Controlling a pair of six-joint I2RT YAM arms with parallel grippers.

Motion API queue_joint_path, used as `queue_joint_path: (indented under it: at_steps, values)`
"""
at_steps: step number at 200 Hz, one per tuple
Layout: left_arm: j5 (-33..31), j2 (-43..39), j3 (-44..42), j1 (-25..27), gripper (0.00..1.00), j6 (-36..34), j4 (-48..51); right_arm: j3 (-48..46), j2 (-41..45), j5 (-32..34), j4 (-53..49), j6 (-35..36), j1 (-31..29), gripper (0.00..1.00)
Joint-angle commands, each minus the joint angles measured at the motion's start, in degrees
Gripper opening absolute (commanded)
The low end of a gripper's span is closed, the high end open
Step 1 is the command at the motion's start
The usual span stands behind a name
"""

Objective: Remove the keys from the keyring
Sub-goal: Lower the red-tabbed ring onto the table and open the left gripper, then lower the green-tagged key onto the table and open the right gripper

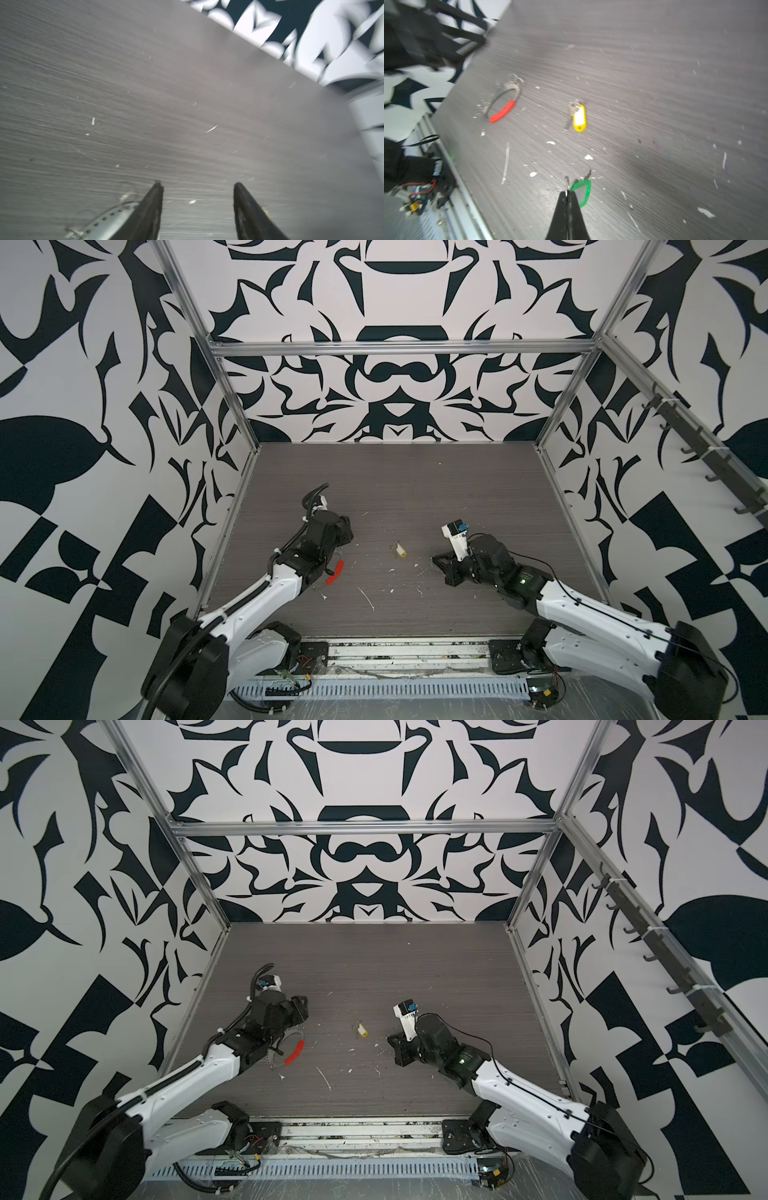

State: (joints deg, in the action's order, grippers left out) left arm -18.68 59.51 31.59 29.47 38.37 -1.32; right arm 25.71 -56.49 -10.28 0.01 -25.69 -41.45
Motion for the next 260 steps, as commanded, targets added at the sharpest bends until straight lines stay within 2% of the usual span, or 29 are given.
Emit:
queue_joint_path:
  at_steps: [1,21,25,28,62,79,97,130,140,142,145,148,174,196,216,228,238,249,253,260]
  values:
    - [-0.27,-6.55,1.88,-0.29,0.69,-0.98,3.12,0.02,-4.23,-2.78,6.96,-2.08,2.16,0.0]
    - [-0.8,-11.65,1.98,-0.29,0.8,-1.36,5.98,0.39,-9.63,-4.7,9.33,-2.58,3.21,0.0]
    - [-0.92,-12.54,1.9,-0.29,0.95,-1.37,6.47,0.53,-10.47,-4.87,9.75,-2.63,3.22,0.0]
    - [-1.0,-13.18,1.77,-0.2,1.0,-1.37,6.72,0.47,-11.04,-5.06,10.14,-2.65,3.22,0.0]
    - [-2.33,-19.13,-0.37,-0.25,0.99,-0.72,8.59,0.54,-15.1,-2.69,9.53,-3.21,3.79,0.0]
    - [-2.76,-21.47,-1.48,-0.27,1.0,-0.48,8.53,0.83,-15.34,-0.74,7.22,-3.42,3.89,0.22]
    - [-3.22,-23.31,-2.13,-0.29,0.99,-0.57,8.69,1.02,-14.08,1.18,5.42,-3.7,3.85,0.36]
    - [-3.55,-24.35,-1.5,-0.27,0.99,-0.58,9.91,2.13,-9.83,5.82,0.95,-4.01,3.86,0.54]
    - [-3.27,-24.52,-1.21,-0.29,1.0,-0.81,9.85,2.4,-7.47,6.94,0.06,-3.94,3.89,0.57]
    - [-3.25,-24.61,-1.19,-0.29,0.99,-0.9,9.78,2.52,-6.96,7.23,-0.15,-3.93,3.87,0.59]
    - [-3.16,-24.61,-1.11,-0.29,1.0,-1.12,9.64,2.71,-6.3,7.55,-0.49,-3.86,3.87,0.71]
    - [-3.06,-24.7,-1.05,-0.29,0.99,-1.33,9.59,2.82,-5.61,7.92,-0.84,-3.8,3.86,0.73]
    - [-5.77,-24.03,-0.66,-0.27,0.99,-3.38,7.6,4.32,0.45,11.76,-3.38,-2.89,3.85,0.74]
    - [-15.37,-20.25,-0.42,-0.22,0.99,-4.14,4.19,5.05,4.94,14.27,-3.58,-1.24,3.88,0.76]
    - [-21.33,-16.05,-0.49,-0.36,0.99,-8.62,-2.66,5.31,7.85,16.75,-2.96,-0.43,3.82,0.77]
    - [-22.73,-13.26,-0.78,-0.84,0.99,-13.2,-8.62,5.19,9.39,19.29,-2.67,-1.32,3.82,0.78]
    - [-24.38,-10.25,-0.72,-2.41,0.99,-16.48,-12.3,4.68,10.6,20.73,-2.09,-1.2,3.83,0.8]
    - [-24.33,-6.5,0.28,-5.57,0.99,-18.35,-14.38,4.55,11.29,25.79,-2.43,-1.94,3.83,0.86]
    - [-23.75,-5.22,0.85,-7.11,1.0,-18.17,-14.51,4.72,11.39,27.16,-3.12,-2.4,3.88,0.92]
    - [-21.01,-2.95,1.84,-10.02,1.0,-17.9,-14.62,5.24,11.48,29.03,-4.36,-3.07,3.76,0.94]
